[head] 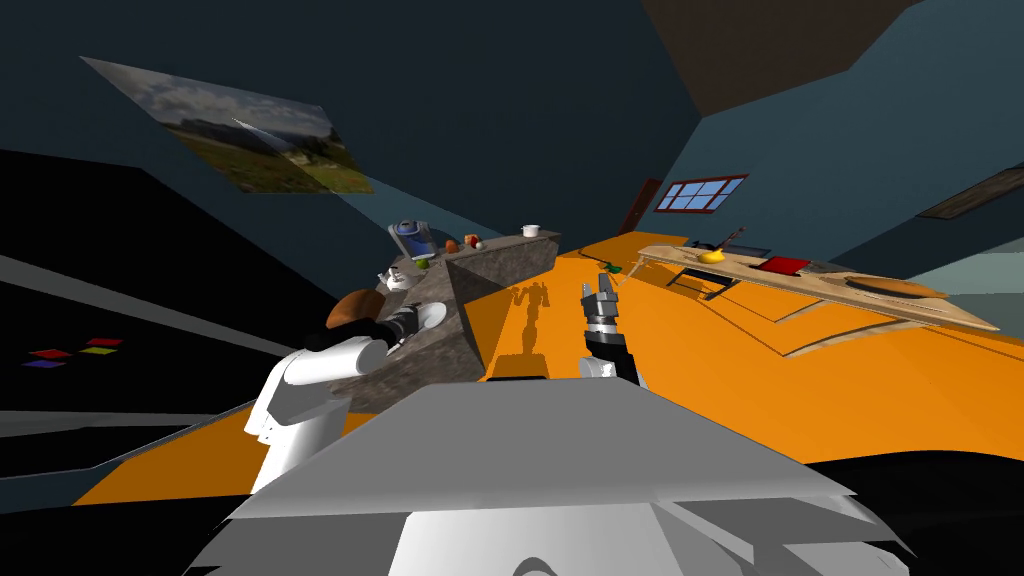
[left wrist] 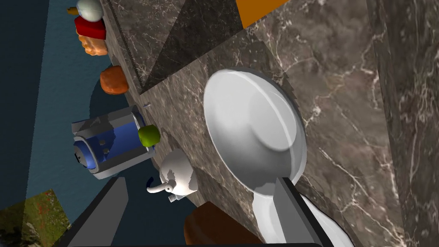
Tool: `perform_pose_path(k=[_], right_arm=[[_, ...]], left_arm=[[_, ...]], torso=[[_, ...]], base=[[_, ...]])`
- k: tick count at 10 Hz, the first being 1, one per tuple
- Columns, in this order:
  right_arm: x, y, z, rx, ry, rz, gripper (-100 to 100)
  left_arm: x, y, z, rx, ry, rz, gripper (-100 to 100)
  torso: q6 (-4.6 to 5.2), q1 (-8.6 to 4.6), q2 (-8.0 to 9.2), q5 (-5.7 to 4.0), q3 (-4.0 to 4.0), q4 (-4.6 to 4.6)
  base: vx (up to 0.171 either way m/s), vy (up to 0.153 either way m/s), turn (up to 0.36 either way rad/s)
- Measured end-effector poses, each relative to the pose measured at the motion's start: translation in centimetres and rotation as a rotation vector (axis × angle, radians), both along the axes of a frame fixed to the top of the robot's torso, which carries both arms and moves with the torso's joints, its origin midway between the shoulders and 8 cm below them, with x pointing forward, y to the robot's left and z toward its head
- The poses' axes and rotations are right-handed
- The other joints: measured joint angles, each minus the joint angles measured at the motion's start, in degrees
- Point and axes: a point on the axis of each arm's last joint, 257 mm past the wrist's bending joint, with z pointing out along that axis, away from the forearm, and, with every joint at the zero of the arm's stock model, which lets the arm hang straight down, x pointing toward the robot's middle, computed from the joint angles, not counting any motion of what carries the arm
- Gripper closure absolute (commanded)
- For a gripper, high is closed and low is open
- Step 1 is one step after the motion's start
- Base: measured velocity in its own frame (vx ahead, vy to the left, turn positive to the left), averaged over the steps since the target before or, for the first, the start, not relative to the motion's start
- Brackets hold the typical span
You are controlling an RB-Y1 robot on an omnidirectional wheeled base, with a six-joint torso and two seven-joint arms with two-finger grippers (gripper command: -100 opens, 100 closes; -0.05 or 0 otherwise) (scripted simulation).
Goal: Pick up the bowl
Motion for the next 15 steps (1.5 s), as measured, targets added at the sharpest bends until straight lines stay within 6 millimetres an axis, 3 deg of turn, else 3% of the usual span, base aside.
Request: perform_pose_path(k=[10, 14, 15], right_arm=[[0.0, 0.0, 0.0, 0.0, 0.0, 0.0, 0], [0.0, 0.0, 0.0, 0.0, 0.0, 0.0, 0], [0.0, 0.0, 0.0, 0.0, 0.0, 0.0, 0]], left_arm=[[-5.7, 4.1, -6.0, 0.009, 0.319, 0.094, -100], [-9.6, 5.6, -9.2, -0.006, 0.484, 0.147, -100], [-10.9, 5.4, -10.8, -0.018, 0.533, 0.157, -100]], torso=[[0.0, 0.01, -0.04, 0.0, -0.02, -0.01], [-0.01, 0.05, -0.07, 0.01, -0.04, -0.02], [0.0, 0.03, -0.05, 0.02, -0.03, -0.02]], base=[[0.065, 0.008, -0.024], [0.08, 0.021, -0.02], [0.031, 0.008, -0.002]])
